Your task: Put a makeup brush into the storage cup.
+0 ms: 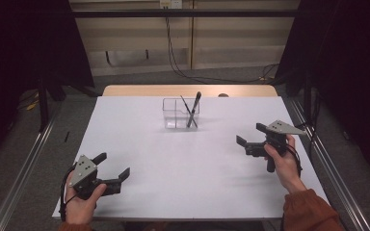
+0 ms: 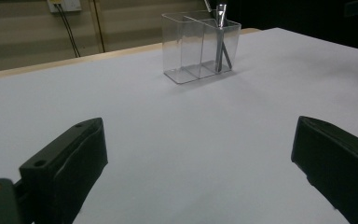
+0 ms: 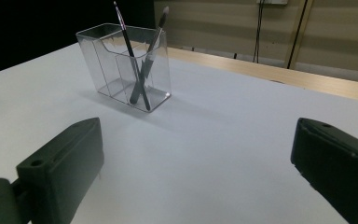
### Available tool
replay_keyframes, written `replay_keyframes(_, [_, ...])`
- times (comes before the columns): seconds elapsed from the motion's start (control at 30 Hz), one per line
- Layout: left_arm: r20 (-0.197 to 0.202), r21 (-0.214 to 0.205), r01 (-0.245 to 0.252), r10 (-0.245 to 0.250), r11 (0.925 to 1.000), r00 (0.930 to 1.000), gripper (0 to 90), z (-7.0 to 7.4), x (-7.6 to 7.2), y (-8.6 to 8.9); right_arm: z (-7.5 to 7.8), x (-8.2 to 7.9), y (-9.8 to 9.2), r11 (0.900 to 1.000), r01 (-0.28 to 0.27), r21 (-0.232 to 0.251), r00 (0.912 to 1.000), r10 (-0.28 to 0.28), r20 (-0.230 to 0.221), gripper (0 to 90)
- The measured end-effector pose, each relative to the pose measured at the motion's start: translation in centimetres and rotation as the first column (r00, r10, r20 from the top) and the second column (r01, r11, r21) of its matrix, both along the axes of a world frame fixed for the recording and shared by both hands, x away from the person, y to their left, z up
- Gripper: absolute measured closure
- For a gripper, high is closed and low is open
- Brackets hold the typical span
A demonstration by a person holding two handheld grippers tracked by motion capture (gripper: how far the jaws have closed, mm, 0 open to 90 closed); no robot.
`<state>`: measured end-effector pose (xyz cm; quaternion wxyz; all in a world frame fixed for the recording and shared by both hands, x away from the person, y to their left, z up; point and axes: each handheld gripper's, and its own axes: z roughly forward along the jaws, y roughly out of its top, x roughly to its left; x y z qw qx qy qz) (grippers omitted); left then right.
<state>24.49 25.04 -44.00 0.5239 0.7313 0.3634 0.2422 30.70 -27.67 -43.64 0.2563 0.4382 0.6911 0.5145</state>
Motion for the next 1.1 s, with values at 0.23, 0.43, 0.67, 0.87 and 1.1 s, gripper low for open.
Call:
replay_keyframes(0.23, [-0.001,-0.007,-0.013,0.013,0.9999,0.9999,3.3,0.0,-0.1,0.2,0.0,-1.6,-0.7,0.9999,0.011,0.006,0.9999,-0.012,0.011,2.1])
replay_keyframes(0.43, [0.006,-0.002,-0.01,0.01,0.9999,0.9999,3.2,0.1,-0.1,0.2,-0.3,-2.8,-1.5,0.9996,0.027,0.01,0.9995,-0.027,0.013,2.2])
replay_keyframes(0.67, [0.008,-0.005,-0.018,0.018,0.9998,0.9998,3.3,0.1,-0.2,0.3,-0.7,-4.0,-2.2,0.9992,0.039,0.003,0.9992,-0.039,0.011,2.5])
replay_keyframes(0.87, [0.007,0.0,-0.014,0.014,0.9999,0.9999,3.2,0.1,-0.2,0.3,-0.8,-5.0,-2.8,0.9985,0.054,-0.009,0.9985,-0.054,0.014,2.5])
replay_keyframes(1.1, [0.009,-0.002,-0.014,0.014,0.9999,0.9999,3.2,0.2,-0.4,0.3,-1.3,-6.2,-3.3,0.9978,0.066,-0.006,0.9978,-0.066,0.005,2.5])
